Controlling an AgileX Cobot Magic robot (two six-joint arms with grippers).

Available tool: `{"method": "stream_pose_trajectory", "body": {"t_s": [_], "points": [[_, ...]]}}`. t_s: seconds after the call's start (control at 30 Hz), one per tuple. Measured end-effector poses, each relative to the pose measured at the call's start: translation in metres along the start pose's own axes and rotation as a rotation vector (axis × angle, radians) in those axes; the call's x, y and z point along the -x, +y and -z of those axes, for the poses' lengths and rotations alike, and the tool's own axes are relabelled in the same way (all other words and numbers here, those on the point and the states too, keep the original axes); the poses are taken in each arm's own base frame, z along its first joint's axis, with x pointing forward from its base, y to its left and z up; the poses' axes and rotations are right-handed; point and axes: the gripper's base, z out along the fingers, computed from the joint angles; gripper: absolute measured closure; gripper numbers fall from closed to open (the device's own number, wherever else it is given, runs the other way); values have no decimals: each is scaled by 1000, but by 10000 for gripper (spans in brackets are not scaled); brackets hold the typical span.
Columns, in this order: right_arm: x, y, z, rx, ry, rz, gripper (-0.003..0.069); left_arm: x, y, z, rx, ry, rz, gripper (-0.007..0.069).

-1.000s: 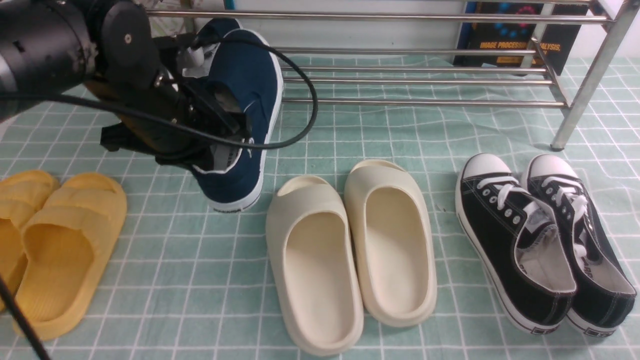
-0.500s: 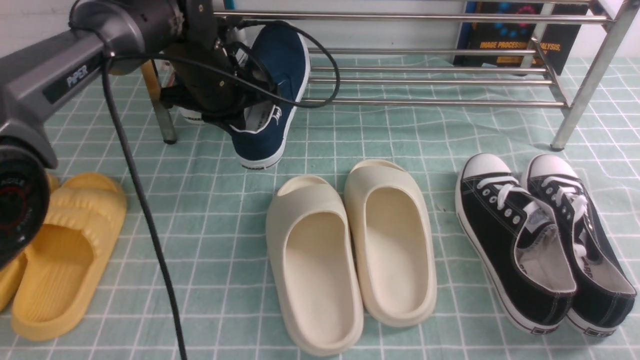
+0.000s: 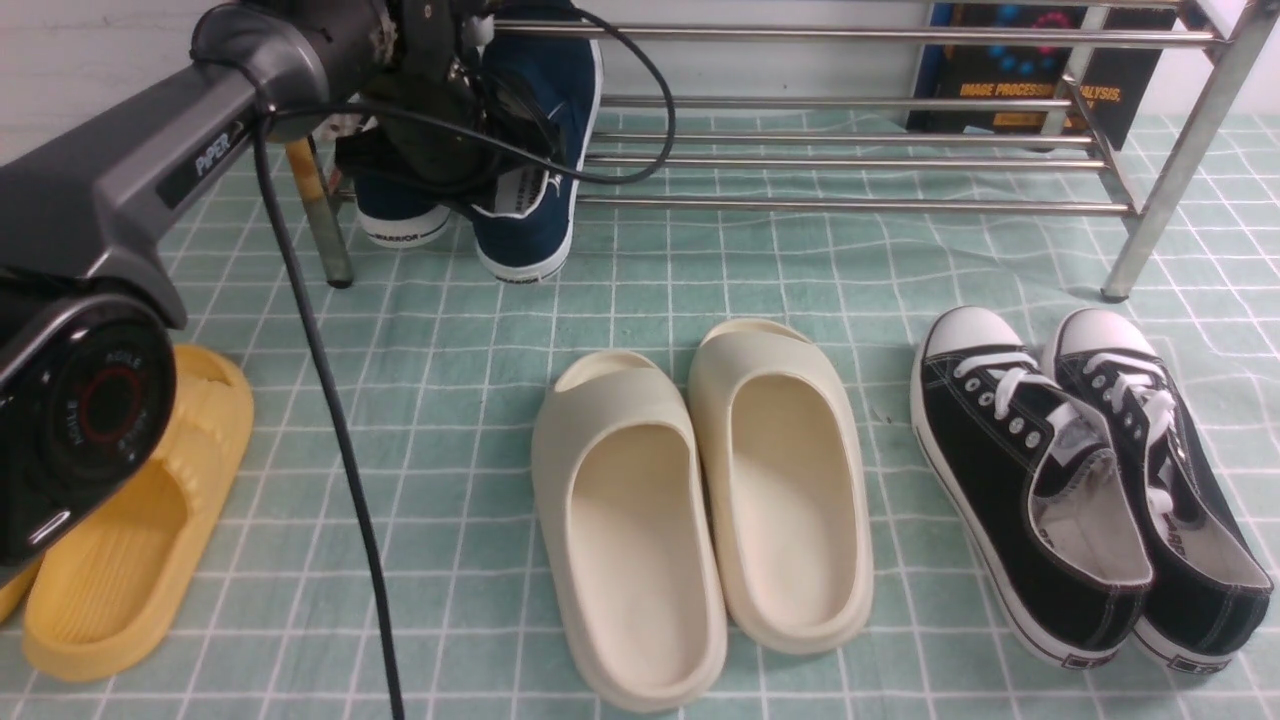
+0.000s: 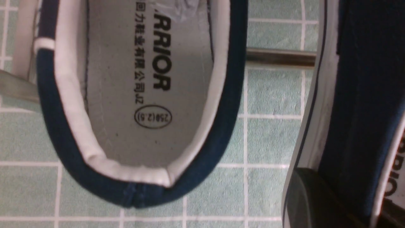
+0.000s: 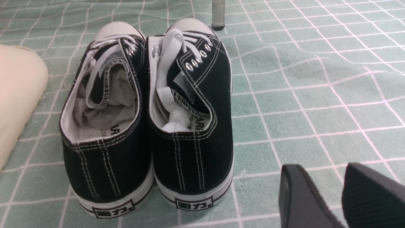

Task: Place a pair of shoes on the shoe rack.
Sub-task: Use the left arm to put a shoe into the shoe rack

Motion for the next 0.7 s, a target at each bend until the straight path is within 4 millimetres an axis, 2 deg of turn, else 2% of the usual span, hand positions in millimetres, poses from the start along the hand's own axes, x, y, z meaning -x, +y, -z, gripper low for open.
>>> {"method": "stream_pose_trajectory", "body": {"t_s": [0.2,0.33,0.5,0.6,0.7], "points": [[0,0,0,0,0,0,412,6,-1,1,-8,-57,4,535],[0,0,0,0,0,0,412,11,0,4,-2,-103,30,433],[0,0,0,0,0,0,412,10,0,6,7,-92,41,361],[0,0,0,0,0,0,412,10,1,17,17,-74,43,351],[0,0,0,0,0,0,412,14,3,40,31,-82,37,358]]}}
